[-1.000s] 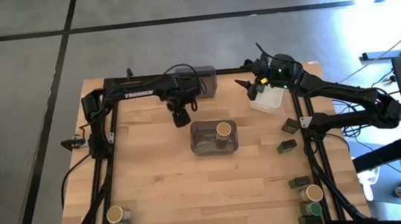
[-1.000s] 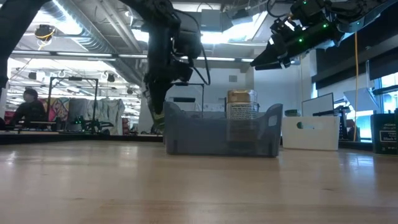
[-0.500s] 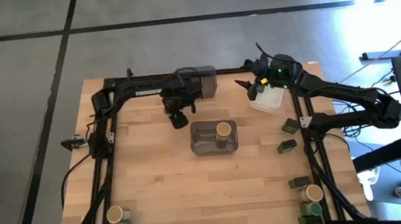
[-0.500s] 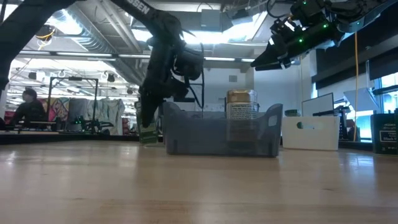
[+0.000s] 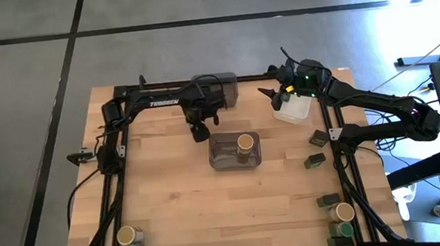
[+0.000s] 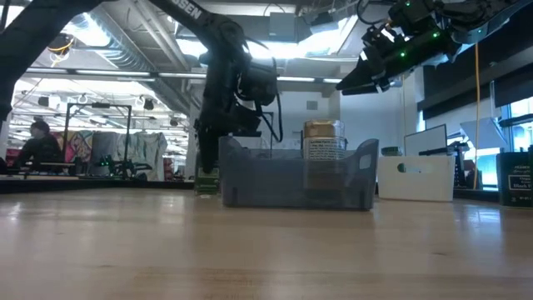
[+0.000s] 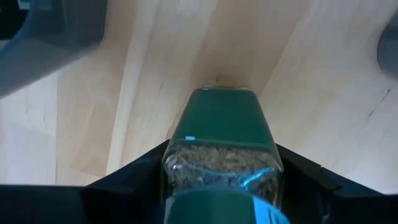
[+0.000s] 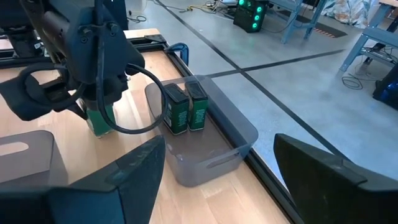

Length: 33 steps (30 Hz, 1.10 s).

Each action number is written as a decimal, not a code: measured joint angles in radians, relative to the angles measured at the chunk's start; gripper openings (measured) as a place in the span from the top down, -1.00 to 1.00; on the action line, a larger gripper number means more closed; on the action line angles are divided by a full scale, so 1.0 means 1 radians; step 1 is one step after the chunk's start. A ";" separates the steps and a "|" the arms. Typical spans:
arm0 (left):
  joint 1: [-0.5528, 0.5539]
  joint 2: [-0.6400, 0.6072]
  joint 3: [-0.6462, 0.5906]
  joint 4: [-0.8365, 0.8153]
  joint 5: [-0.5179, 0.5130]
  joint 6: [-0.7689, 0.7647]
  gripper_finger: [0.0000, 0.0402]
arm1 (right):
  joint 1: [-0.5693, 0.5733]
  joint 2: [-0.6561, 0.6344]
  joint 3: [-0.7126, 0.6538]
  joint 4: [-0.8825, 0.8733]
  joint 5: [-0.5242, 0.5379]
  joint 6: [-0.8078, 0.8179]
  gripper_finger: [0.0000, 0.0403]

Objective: Sort spices by type
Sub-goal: Put the green seasoning bottle into the white bin

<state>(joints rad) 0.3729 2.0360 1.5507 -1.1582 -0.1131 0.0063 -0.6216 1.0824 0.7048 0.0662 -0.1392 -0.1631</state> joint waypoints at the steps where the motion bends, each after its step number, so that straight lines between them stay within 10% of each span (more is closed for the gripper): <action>1: 0.000 0.001 -0.001 0.000 0.000 0.001 -0.21 | 0.000 0.000 0.000 0.000 0.000 0.000 -0.48; 21: -0.013 -0.213 -0.015 -0.007 -0.023 0.022 -0.55 | 0.000 0.000 0.000 0.004 -0.017 0.000 -0.48; 33: -0.013 -0.652 -0.507 0.384 -0.038 -0.059 -0.54 | 0.001 0.000 0.000 0.020 -0.086 0.027 -0.48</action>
<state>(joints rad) 0.3595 1.3836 1.0436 -0.7741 -0.1511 -0.0528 -0.6209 1.0824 0.7048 0.0864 -0.2254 -0.1364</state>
